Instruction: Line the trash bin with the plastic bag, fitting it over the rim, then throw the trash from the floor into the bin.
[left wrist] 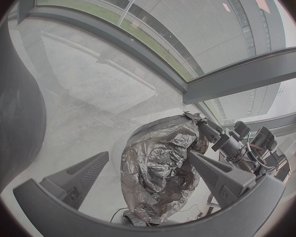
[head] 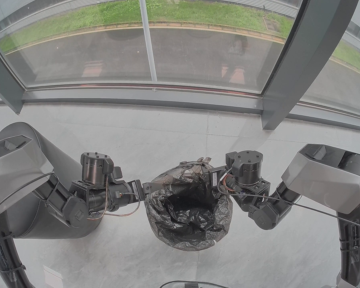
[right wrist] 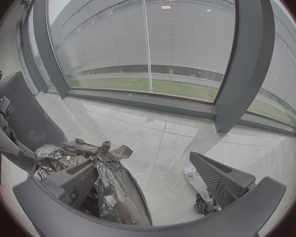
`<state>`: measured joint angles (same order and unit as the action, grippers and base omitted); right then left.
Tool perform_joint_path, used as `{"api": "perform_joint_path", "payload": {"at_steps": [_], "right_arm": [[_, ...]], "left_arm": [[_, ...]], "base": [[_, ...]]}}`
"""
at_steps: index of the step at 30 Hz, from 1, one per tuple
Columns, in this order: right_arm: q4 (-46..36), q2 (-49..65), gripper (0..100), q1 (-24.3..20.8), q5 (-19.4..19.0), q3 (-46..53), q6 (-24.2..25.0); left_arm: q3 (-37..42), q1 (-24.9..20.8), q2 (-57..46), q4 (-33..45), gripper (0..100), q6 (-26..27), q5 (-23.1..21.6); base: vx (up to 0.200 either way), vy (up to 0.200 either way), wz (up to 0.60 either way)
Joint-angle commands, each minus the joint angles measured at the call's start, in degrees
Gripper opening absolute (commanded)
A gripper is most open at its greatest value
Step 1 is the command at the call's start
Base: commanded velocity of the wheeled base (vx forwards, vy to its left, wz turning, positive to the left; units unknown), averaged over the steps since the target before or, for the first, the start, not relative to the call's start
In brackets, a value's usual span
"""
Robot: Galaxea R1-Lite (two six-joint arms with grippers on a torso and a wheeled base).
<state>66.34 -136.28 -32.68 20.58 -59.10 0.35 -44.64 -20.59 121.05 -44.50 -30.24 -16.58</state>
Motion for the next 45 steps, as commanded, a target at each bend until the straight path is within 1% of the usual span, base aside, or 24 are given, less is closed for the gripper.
{"api": "perform_joint_path", "payload": {"at_steps": [1, 7, 12, 14, 22, 32, 35, 39, 41, 45], "right_arm": [[0.2, 0.3, 100, 0.0, 0.0, 0.1, 0.1], [0.4, -0.5, 100, 0.1, 0.0, -0.2, 0.1], [0.7, -2.4, 100, 0.3, 0.0, -1.5, 0.3], [0.7, -3.1, 100, 1.2, 0.0, -2.4, 0.7], [0.9, -3.9, 100, 1.5, -0.1, -2.3, 1.0], [0.9, -3.6, 100, 0.6, 0.0, -1.5, 0.9], [0.9, -3.1, 100, 0.6, 0.0, -0.9, 0.8], [1.1, -3.0, 100, 0.6, 0.0, -0.5, 0.6], [2.7, -2.9, 100, 0.6, 0.0, -0.5, 1.5], [4.0, -2.9, 100, 0.6, 0.0, -0.4, 1.5]], "left_arm": [[0.3, 0.4, -0.4, -1.8, 100, -0.3, 1.5], [0.3, 2.7, 2.0, -3.1, 100, -0.3, 1.5], [0.2, 2.8, 3.2, -3.1, 100, -0.3, 1.5], [0.3, 2.8, 3.8, -3.8, 100, -0.3, 1.5], [0.3, 2.8, 5.5, -4.7, 100, -0.6, 1.5], [1.0, 2.8, 5.2, -4.7, 100, -1.2, 1.5], [1.3, 2.5, 4.5, -4.7, 100, -3.2, 1.5], [2.1, 2.3, 3.3, -4.7, 100, -3.8, 1.5], [3.0, 2.3, 1.6, -5.3, 100, -4.0, 1.5], [3.9, 2.3, -0.1, -6.5, 100, -5.4, 1.5]], "base": [[0.000, 0.000, 0.00], [0.000, 0.000, 0.00], [0.000, 0.000, 0.00], [0.000, 0.000, 0.00], [0.000, 0.000, 0.00], [0.000, 0.000, 0.00], [0.000, 0.000, 0.00], [0.000, 0.000, 0.00], [0.000, 0.000, 0.00], [0.000, 0.000, 0.00]]}}
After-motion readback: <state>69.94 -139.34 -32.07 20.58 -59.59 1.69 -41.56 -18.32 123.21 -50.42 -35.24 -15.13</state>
